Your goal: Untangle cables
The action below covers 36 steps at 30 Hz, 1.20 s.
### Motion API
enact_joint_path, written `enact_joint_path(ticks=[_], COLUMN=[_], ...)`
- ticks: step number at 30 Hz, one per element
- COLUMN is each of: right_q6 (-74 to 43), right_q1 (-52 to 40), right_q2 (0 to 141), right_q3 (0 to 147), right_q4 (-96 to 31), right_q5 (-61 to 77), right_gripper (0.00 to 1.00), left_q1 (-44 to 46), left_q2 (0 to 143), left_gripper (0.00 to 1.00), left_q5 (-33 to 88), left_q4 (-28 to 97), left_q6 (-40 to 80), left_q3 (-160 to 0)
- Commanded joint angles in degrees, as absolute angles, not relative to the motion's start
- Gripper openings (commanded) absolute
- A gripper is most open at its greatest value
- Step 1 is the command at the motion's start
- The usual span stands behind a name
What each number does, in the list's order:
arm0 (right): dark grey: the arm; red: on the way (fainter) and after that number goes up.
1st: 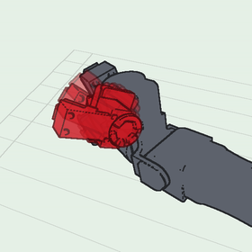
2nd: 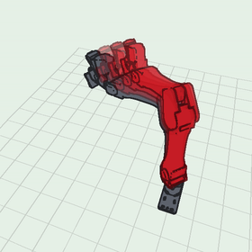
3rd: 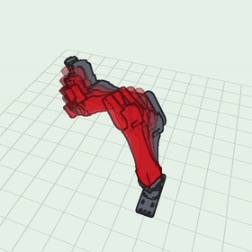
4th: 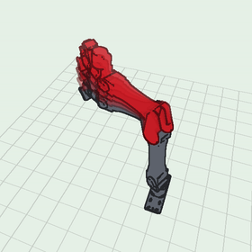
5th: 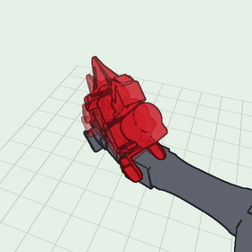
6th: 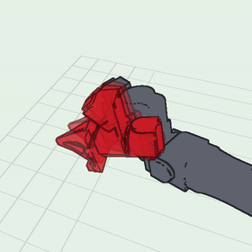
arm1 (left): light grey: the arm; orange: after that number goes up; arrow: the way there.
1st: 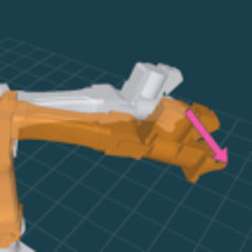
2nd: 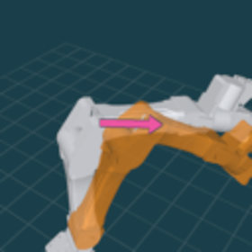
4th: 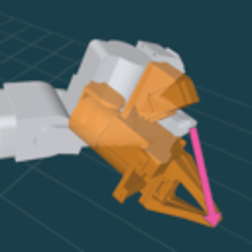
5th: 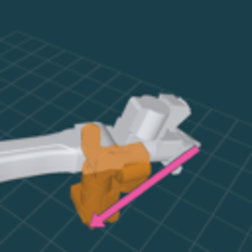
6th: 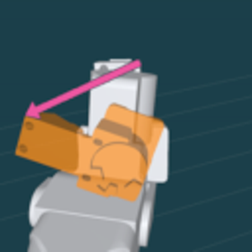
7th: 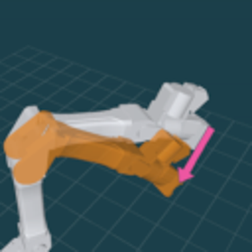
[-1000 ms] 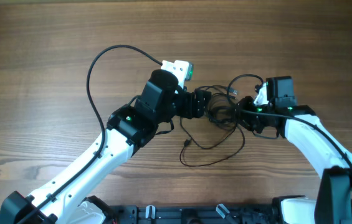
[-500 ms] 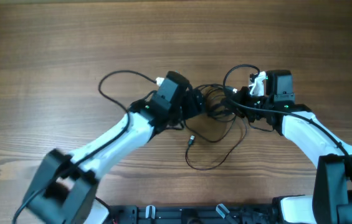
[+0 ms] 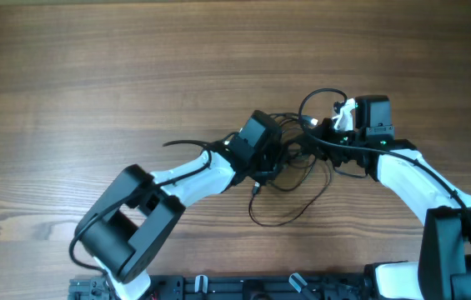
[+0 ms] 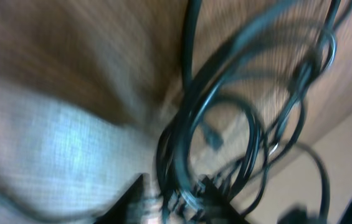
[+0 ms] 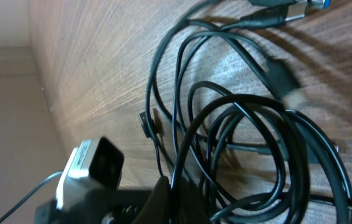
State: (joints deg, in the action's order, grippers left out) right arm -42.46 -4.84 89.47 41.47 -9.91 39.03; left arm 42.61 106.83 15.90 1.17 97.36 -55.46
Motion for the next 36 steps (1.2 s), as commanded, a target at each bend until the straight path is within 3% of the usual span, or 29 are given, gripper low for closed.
enact_joint_path(ticks=[1,3,7,12,15,20,24,27,30,32,36], right_q6=[-37.91,-33.32,-21.10,-21.50,-27.90,-31.59,-31.64,-31.42,-20.01,-21.17,-22.22], right_q1=[-4.89,-2.28,10.39,23.29,29.41,40.25,42.72,43.13,41.12,39.90,39.92], right_q2=[90.13,89.36,83.40,73.63,68.90,67.22,67.24,67.26,67.26,67.26,67.29], right_q3=[41.89,41.89,41.89,41.95,42.28,44.31,45.47,45.67,45.69,47.09,57.82], right_q4=[-10.41,-14.41,-29.50,-34.24,-34.09,-34.41,-34.37,-34.33,-28.84,-23.05,-22.15], right_q5=[43.42,44.18,42.04,30.55,22.94,21.54,15.81,19.11,34.89,39.16,34.98], right_gripper=[0.04,0.04,0.04,0.04,0.04,0.04,0.04,0.04,0.05,0.04,0.05], left_q1=[41.65,37.10,23.24,9.13,3.31,-8.12,-15.66,-22.15,-21.56,-17.93,-6.44], left_q2=[108.99,108.14,98.35,82.37,74.96,70.81,70.83,70.83,71.22,71.26,71.48], left_gripper=[0.04,0.04,0.04,0.04,0.04,0.04,0.04,0.04,0.04,0.04,0.04], left_q5=[5.56,3.22,9.54,14.13,13.89,10.26,7.07,6.61,15.94,19.40,19.99], left_q4=[0.80,-0.54,-0.47,2.87,7.05,15.22,20.16,20.88,23.55,26.02,25.89], left_q6=[98.37,86.94,71.16,61.21,53.39,52.71,52.69,52.69,52.66,52.66,50.09], left_q3=[-55.51,-55.53,-55.53,-55.53,-55.53,-55.53,-55.51,-55.51,-55.51,-55.51,-55.51])
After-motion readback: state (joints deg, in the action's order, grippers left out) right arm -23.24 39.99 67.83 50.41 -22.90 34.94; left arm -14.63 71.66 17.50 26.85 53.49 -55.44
